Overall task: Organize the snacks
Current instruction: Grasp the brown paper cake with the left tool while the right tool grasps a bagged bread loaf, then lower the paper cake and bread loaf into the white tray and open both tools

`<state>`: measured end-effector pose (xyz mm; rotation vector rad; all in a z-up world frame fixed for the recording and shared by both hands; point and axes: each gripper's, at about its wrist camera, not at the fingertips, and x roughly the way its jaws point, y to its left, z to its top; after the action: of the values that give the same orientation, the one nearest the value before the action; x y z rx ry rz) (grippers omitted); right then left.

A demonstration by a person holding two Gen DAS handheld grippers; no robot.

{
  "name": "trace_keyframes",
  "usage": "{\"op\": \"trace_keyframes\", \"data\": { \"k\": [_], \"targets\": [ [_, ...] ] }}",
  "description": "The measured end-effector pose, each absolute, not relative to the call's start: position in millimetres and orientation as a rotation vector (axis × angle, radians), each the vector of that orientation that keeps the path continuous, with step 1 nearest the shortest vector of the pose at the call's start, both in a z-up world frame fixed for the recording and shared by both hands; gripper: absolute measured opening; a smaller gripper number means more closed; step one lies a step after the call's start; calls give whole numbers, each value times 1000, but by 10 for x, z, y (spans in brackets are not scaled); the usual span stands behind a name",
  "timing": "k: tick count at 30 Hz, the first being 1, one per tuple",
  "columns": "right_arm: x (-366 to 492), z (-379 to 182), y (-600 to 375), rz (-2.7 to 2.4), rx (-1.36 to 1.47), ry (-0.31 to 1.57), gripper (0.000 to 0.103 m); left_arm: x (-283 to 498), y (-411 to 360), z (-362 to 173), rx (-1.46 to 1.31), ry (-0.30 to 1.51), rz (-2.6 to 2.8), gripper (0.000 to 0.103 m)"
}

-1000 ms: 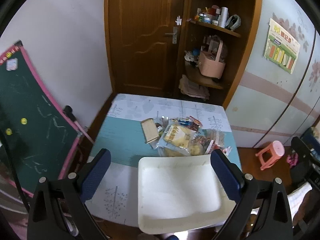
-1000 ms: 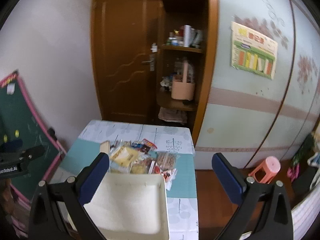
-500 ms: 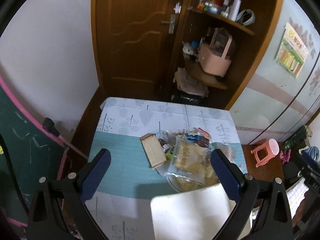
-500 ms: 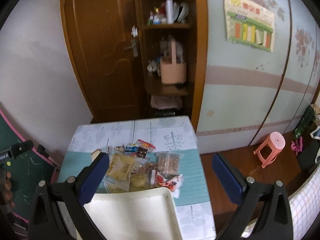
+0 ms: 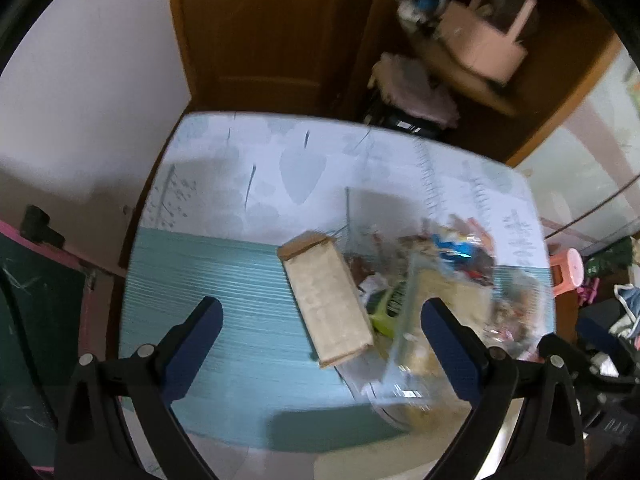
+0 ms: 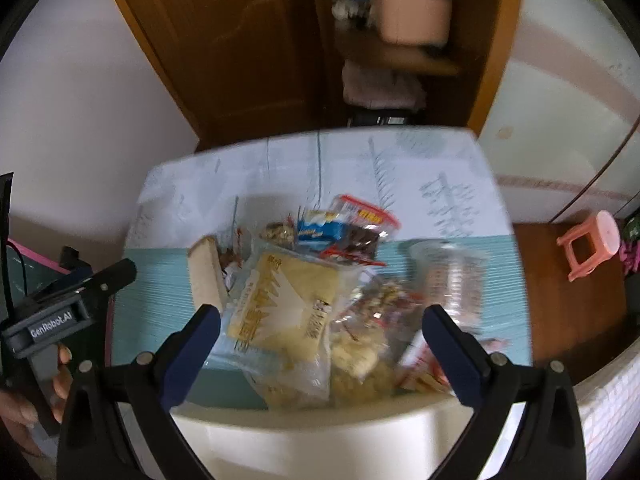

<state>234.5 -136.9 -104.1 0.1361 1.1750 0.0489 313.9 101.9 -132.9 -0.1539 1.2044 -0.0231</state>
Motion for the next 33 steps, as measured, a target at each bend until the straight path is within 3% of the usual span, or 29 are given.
{"op": "trace_keyframes", "data": {
  "k": [9,22,23,24,26,27,28,29,33],
  "targets": [
    [2736,-1905,-1298,24,228,1357,101,3496,1031,-2223,-196,1342,53,97],
    [2798,-2269,-1133,88,351,1438,101,3585,963,-2679,-248,1431,67,97],
    [2794,-2274,-1132,96,361,1443,99,3586,962,-2692,-254,1435,63,97],
    [2794,-2285,-1125,112,378,1442,86,3581,969,-2709,-262,1437,58,97],
    [2796,-2289,-1122,164,430,1431,75,3543,961,-2700,-262,1431,46,93],
    [2787,-2262,-1113,162,424,1426,70,3521,955,-2681,-256,1422,32,82],
    [2775,-2233,-1099,166,413,1415,67,3497,937,-2647,-255,1408,6,63],
    [2756,-2195,-1098,169,411,1399,60,3482,922,-2626,-256,1407,-13,56],
    [2693,-2042,-1172,187,447,1352,39,3405,901,-2567,-237,1417,-29,52]
  ]
}}
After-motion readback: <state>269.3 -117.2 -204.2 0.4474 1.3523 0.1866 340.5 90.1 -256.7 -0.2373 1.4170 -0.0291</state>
